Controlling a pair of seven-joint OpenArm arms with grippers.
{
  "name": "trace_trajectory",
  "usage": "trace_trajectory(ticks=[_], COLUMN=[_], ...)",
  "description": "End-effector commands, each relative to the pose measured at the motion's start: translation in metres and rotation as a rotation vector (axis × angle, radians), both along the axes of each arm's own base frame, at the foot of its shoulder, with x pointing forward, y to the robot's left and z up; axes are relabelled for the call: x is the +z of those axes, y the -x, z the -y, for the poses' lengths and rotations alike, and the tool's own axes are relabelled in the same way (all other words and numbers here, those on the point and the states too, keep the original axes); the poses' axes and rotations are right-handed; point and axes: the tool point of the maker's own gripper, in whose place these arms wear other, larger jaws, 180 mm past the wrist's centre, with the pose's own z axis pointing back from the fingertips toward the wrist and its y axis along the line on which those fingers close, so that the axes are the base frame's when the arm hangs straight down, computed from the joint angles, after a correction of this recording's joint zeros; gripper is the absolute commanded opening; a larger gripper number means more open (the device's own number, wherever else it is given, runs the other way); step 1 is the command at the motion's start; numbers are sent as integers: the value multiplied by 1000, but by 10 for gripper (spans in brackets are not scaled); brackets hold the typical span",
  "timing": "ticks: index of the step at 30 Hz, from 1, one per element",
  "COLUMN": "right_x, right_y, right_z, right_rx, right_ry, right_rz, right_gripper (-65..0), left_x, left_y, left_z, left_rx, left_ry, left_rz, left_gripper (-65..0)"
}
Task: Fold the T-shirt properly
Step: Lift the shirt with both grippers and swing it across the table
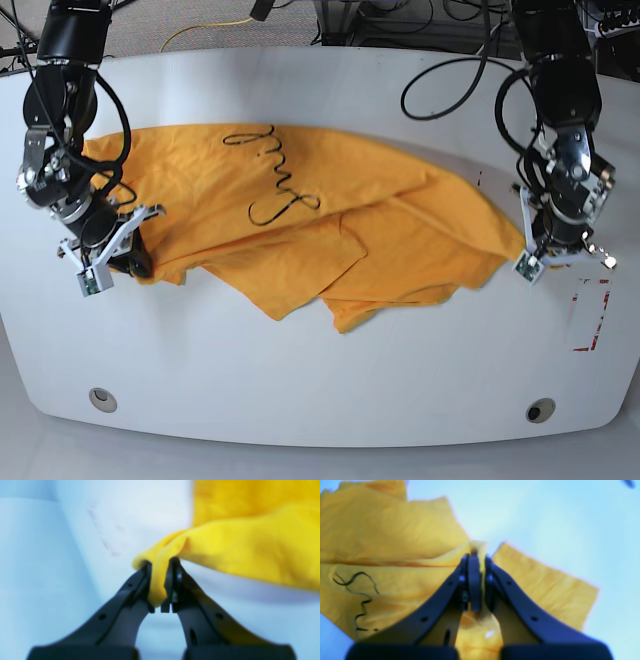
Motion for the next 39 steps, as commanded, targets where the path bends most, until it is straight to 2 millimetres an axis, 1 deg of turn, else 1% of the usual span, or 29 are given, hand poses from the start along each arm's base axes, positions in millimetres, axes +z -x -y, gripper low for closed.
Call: trace_trajectory(ticks=[1,3,4,6,8,10,13,14,15,17,18,19,21,23,25,27,28,30,31,33,35,36,37,38,39], right_x=[32,47,55,69,91,107,131,136,150,166,176,190,208,236,257,280,290,312,319,337,348,350,354,357,354], right_y=[-18,-31,-39,-52,-68,-80,-99,-104,-111,-120,-124,-128,-135,-143,-146,-145,-145,-142,-142,-139,-137,-135,-130,-125,-122], right_z=[6,9,12,16,20,15,11,8,4,-1,-2,-2,-3,-11,-16,-11,-12,-16,-17,-14,-12,-11,-15,-17,-15], right_rx=[0,-9,-14,-12,-8,9,44,52,64,79,81,83,84,104,117,112,114,122,125,118,114,115,128,137,142], right_ry=[2,4,4,6,13,19,65,69,78,89,93,96,98,120,150,191,198,214,220,243,252,258,277,303,323], right_rz=[84,111,125,149,182,208,232,238,257,281,298,322,348,390,420,455,474,517,528,559,577,583,601,614,611], right_gripper=[-650,-650,-650,-650,-650,-650,-650,-650,-650,-650,-650,-650,-650,-650,-650,-650,-650,-650,-650,-650,-650,-650,-650,-650,-650], left_x=[39,56,69,90,117,137,173,181,194,208,215,228,244,259,272,292,300,321,330,348,360,368,377,381,384], left_y=[-18,-27,-34,-43,-53,-58,-69,-70,-73,-77,-79,-80,-84,-90,-94,-98,-100,-97,-96,-99,-102,-103,-100,-98,-95], left_z=[-5,-8,-11,-13,-16,-19,-20,-20,-20,-14,-13,-13,-13,-15,-20,-22,-23,-34,-37,-44,-48,-50,-51,-51,-55], left_rx=[31,54,68,89,119,138,146,146,146,137,134,134,134,138,147,151,151,168,173,181,186,188,189,190,197], left_ry=[-13,-19,-24,-23,-23,-25,-18,-16,-13,1,3,5,11,24,33,45,50,37,32,41,55,62,62,61,52], left_rz=[101,133,160,202,251,289,372,391,421,456,472,501,533,555,576,606,619,654,669,690,698,708,728,739,746], left_gripper=[-650,-650,-650,-650,-650,-650,-650,-650,-650,-650,-650,-650,-650,-650,-650,-650,-650,-650,-650,-650,-650,-650,-650,-650,-650])
